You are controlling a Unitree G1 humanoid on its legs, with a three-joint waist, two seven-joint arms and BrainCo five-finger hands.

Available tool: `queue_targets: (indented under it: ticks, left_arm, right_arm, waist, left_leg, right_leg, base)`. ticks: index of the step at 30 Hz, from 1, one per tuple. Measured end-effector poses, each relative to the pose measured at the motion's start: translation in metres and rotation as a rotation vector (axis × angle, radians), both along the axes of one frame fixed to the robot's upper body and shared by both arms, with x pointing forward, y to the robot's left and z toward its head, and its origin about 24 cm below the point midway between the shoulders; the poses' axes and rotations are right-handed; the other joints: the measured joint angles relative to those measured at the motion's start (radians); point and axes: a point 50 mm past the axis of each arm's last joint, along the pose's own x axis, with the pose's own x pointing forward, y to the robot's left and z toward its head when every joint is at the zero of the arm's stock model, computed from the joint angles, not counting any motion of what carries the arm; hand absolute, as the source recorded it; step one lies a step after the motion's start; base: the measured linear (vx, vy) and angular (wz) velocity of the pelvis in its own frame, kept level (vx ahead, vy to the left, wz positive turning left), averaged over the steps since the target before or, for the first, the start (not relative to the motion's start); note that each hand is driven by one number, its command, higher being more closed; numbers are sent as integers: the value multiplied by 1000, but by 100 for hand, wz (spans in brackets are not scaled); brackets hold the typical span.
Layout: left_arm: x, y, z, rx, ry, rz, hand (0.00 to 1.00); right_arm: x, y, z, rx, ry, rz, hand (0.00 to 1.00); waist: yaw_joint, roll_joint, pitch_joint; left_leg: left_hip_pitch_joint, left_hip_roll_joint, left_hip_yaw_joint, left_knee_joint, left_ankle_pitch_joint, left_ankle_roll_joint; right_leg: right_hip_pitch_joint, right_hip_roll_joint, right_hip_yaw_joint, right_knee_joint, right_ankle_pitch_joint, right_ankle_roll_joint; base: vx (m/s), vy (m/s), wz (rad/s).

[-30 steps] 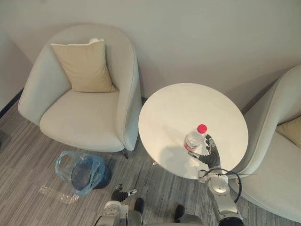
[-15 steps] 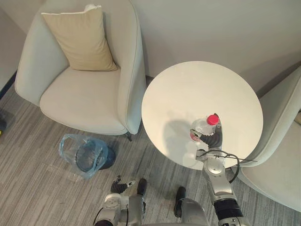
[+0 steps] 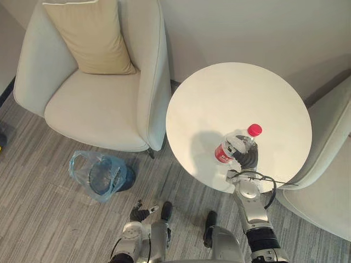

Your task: Gather rubbish on tea table into small bin, then transfer packed bag to large trash can.

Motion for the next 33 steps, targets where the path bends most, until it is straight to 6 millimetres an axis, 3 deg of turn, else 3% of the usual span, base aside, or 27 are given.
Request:
queue_targets:
  ticks: [5,10,17,20,21,23,24,27,29,30,31,33]
  left_arm:
    - [-4,6,-3,27,23,-17,0]
    - [-14,20,-7,68,69,-37,0]
    - [-25,31,-12,99,124,-61,0]
    - [-25,30,-12,95,120,-61,0]
    - [-25,28,-12,83,125,-62,0]
    - [-25,27,-11,74,115,-54,0]
    - [-26,28,-11,75,109,-48,0]
    - [-27,28,-9,67,97,-27,0]
    - [-27,21,-10,37,95,-2,0]
    - [-26,15,-10,21,91,-3,0]
    - [-25,10,-10,8,91,-4,0]
    - [-25,6,-10,-1,90,-12,0]
  right_arm:
    - [-21,3,-14,-7,51,65,100]
    - [-35,7,-30,-41,128,145,100]
    - [-52,5,-28,-40,125,176,100]
    - [-52,7,-21,-41,97,193,100]
    - [-53,6,-18,-42,85,190,100]
    - [-57,5,-13,-43,67,183,100]
    - [-60,6,-10,-41,54,185,100]
    - [-58,14,-3,-33,16,210,100]
    - [-54,17,1,-37,-5,228,100]
    - [-51,19,5,-36,-22,236,100]
    - [-51,20,6,-33,-29,234,100]
    - [-53,21,3,-24,-20,221,100]
  waist:
    - [-11,-20,-12]
    - [-28,-60,-37]
    - [-34,-85,-62]
    - [-38,-81,-65]
    - [-42,-72,-68]
    - [-51,-72,-70]
    - [-51,-80,-86]
    - [-30,-96,-137]
    - [-4,-68,-153]
    - [9,-43,-151]
    - [7,-27,-154]
    - [2,-22,-151]
  left_leg:
    - [34,-3,27,-8,-7,4]
    - [73,-2,81,-13,-14,14]
    - [123,-4,141,-7,-40,4]
    - [105,2,166,43,-65,24]
    - [91,18,172,45,-60,45]
    - [83,19,158,59,-50,41]
    - [67,12,132,76,-43,38]
    - [1,11,102,119,-33,21]
    - [-20,37,98,107,-18,-2]
    - [-26,66,93,99,-1,-11]
    - [-37,76,76,89,14,-20]
    - [-37,81,49,60,44,-35]
  right_leg:
    - [46,10,38,-77,44,11]
    - [81,18,111,-144,98,18]
    - [99,21,193,-151,121,24]
    - [59,27,223,-87,121,28]
    - [35,25,230,-32,96,40]
    - [-28,26,229,217,-15,35]
    - [-40,19,219,331,-65,54]
    - [-34,17,198,309,-122,75]
    - [29,51,179,139,-108,51]
    - [64,72,166,48,-74,-5]
    - [67,85,149,25,-56,-18]
    - [68,92,114,24,-53,-26]
  base:
    - [11,41,-25]
    - [-34,54,-35]
    - [-82,37,-33]
    - [-95,14,-34]
    - [-100,10,-11]
    - [-38,-26,44]
    - [10,-98,74]
    - [-7,-173,43]
    - [-75,-135,-2]
    - [-129,-132,-2]
    - [-140,-126,14]
    - [-155,-98,46]
